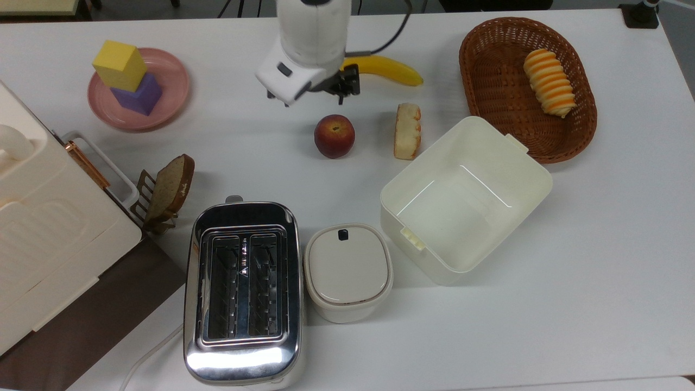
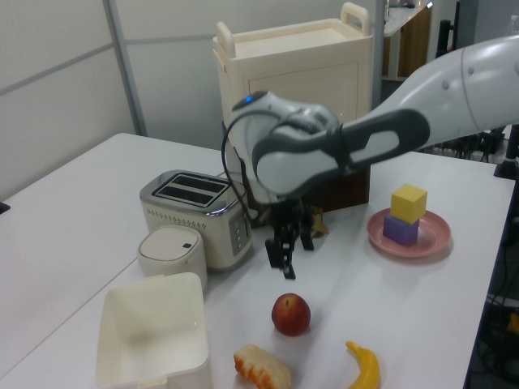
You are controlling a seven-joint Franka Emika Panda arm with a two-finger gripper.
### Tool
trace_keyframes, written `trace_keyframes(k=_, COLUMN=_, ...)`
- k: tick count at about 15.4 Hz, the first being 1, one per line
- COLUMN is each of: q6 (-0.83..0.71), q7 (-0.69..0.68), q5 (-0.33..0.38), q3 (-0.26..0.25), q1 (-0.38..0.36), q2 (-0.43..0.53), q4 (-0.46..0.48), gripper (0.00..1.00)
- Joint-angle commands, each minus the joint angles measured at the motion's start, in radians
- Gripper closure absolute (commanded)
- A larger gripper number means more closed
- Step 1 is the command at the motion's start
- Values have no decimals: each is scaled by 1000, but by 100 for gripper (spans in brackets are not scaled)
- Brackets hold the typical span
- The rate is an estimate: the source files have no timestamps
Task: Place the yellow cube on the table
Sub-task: 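Move the gripper from rest toward the pink plate with stacked cubes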
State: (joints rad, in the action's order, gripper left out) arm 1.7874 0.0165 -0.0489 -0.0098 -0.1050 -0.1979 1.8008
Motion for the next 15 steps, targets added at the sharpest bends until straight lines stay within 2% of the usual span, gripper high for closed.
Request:
trace_keyframes(k=1, q6=85, q7=-12, q5=-14, q3=-6, q1=-28, q2=0, q4=69, gripper=0)
trace_keyframes(k=5, q6=142, q7=-6, q5=-22, q3=-6, q1=-36, q2=-46, q4=68, gripper=0)
trace_keyframes(k=15, q6=130, q7=0, q5=-25, q3=-6, q1=-42, q2=-44, q4=60, gripper=0)
